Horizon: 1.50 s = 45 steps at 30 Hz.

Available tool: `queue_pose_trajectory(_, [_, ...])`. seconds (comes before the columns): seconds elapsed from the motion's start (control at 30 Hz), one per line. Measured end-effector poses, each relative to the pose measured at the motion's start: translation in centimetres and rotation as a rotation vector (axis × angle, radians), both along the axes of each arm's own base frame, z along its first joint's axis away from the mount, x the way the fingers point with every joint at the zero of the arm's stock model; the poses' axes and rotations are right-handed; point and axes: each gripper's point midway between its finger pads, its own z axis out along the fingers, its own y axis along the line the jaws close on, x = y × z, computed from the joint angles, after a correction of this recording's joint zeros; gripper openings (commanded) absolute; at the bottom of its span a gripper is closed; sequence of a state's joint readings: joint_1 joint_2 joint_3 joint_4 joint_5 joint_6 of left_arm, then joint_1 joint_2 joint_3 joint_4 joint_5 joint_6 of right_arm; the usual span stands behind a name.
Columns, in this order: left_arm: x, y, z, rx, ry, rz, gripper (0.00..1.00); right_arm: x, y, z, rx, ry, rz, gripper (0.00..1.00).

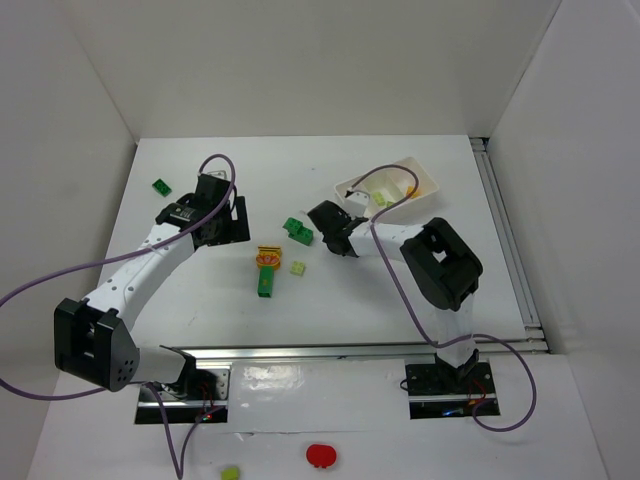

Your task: Sort the legos into containers by color

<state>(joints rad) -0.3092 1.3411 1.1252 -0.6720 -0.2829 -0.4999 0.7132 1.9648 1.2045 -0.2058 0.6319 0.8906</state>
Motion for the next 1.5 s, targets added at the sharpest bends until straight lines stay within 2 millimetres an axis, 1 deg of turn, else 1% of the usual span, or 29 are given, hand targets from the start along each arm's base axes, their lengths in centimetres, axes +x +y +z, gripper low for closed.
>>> queue_pose_trajectory(0.13, [0.0, 0.0, 0.0, 0.0, 0.0, 0.0, 0.97, -0.4, 0.0, 0.5, -0.038, -0.001, 0.032, 0.33])
queue_pose_trajectory(0.17, [0.0, 0.0, 0.0, 0.0, 0.0, 0.0, 0.97, -0.6, 0.2, 0.8, -0.043, -0.003, 0.045, 0.33])
queue_pose_trajectory(0.23, [0.0, 0.0, 0.0, -0.001, 0.0, 0.0, 0.97, -1.1, 0.5, 2.2, -0.041, -0.019, 0.076, 0.31])
queue_pose_trajectory(0.3, [0.0, 0.0, 0.0, -0.001, -0.001, 0.0, 0.97, -1.7, 0.8, 4.5, -0.022, -0.051, 0.103, 0.31])
queue_pose_trajectory(0.4, [0.1, 0.0, 0.0, -0.002, -0.003, 0.0, 0.97, -1.9, 1.0, 8.8, 0.027, -0.121, 0.124, 0.31])
queue_pose_trajectory(0.47, [0.1, 0.0, 0.1, -0.001, -0.005, 0.0, 0.97, -1.9, 0.6, 12.1, 0.061, -0.182, 0.127, 0.31])
queue_pose_trajectory(0.53, [0.2, -0.1, 0.0, -0.002, -0.005, 0.0, 0.97, -1.6, -0.1, 13.5, 0.068, -0.207, 0.118, 0.31])
queue_pose_trajectory(0.6, [0.2, -0.1, -0.1, -0.001, -0.002, 0.0, 0.97, -0.7, -1.9, 14.4, 0.061, -0.226, 0.085, 0.33])
queue_pose_trajectory(0.63, [0.2, -0.1, -0.2, -0.001, 0.001, 0.0, 0.97, -0.1, -2.9, 14.5, 0.053, -0.228, 0.063, 0.33])
queue_pose_trajectory(0.7, [0.2, -0.2, -0.3, -0.003, 0.007, -0.002, 0.97, 1.4, -5.7, 14.3, 0.033, -0.22, 0.007, 0.33])
queue_pose_trajectory(0.77, [0.2, -0.3, -0.4, -0.007, 0.011, -0.004, 0.97, 3.5, -8.9, 13.8, 0.006, -0.207, -0.06, 0.33])
queue_pose_trajectory(0.83, [0.1, -0.4, -0.5, -0.01, 0.012, -0.009, 0.97, 5.4, -11.1, 13.3, -0.011, -0.196, -0.108, 0.33])
queue_pose_trajectory(0.9, [0.1, -0.5, -0.5, -0.011, 0.012, -0.012, 0.97, 7.4, -12.6, 12.6, -0.025, -0.185, -0.138, 0.34])
queue_pose_trajectory(0.97, [0.1, -0.6, -0.5, -0.011, 0.013, -0.013, 0.97, 8.8, -13.3, 11.9, -0.034, -0.17, -0.144, 0.37])
queue_pose_trajectory(1.03, [0.1, -0.6, -0.5, -0.011, 0.013, -0.014, 0.97, 10.2, -13.3, 10.9, -0.035, -0.153, -0.137, 0.62])
queue_pose_trajectory(1.07, [0.1, -0.6, -0.5, -0.011, 0.014, -0.014, 0.97, 10.7, -13.3, 10.7, -0.038, -0.147, -0.133, 0.7])
queue_pose_trajectory(1.1, [0.1, -0.6, -0.5, -0.011, 0.014, -0.014, 0.97, 11.3, -13.0, 10.4, -0.039, -0.143, -0.127, 0.75])
queue_pose_trajectory(1.13, [0.1, -0.6, -0.5, -0.011, 0.014, -0.013, 0.97, 11.7, -12.8, 10.2, -0.041, -0.139, -0.117, 0.75])
queue_pose_trajectory(1.2, [0.1, -0.6, -0.5, -0.01, 0.015, -0.013, 0.97, 11.8, -12.6, 10.1, -0.041, -0.134, -0.105, 0.73])
queue_pose_trajectory(1.23, [0.1, -0.5, -0.5, -0.009, 0.015, -0.012, 0.97, 11.7, -12.5, 10.2, -0.041, -0.135, -0.102, 0.68])
queue_pose_trajectory(1.27, [0.0, -0.5, -0.5, -0.006, 0.016, -0.01, 0.97, 11.5, -12.3, 10.4, -0.039, -0.14, -0.096, 0.65])
queue_pose_trajectory(1.33, [0.0, -0.3, -0.4, 0.001, 0.017, -0.006, 0.97, 10.4, -12.2, 11.0, -0.039, -0.144, -0.083, 0.63])
queue_pose_trajectory(1.37, [0.0, -0.2, -0.3, 0.006, 0.016, -0.003, 0.97, 9.5, -11.9, 11.3, -0.038, -0.147, -0.065, 0.62])
queue_pose_trajectory(1.4, [0.1, -0.1, -0.2, 0.01, 0.012, 0.0, 0.97, 8.1, -11.1, 11.8, -0.034, -0.149, -0.03, 0.62])
queue_pose_trajectory(1.43, [0.1, 0.0, 0.0, 0.014, 0.008, 0.003, 0.97, 7.3, -10.3, 12.2, -0.029, -0.152, 0.003, 0.64])
queue_pose_trajectory(1.47, [0.2, 0.1, 0.2, 0.018, 0.004, 0.007, 0.97, 6.1, -8.8, 12.6, -0.016, -0.16, 0.06, 0.68])
queue_pose_trajectory(1.5, [0.3, 0.2, 0.4, 0.023, -0.001, 0.011, 0.97, 4.7, -6.9, 13.0, -0.004, -0.164, 0.133, 0.79])
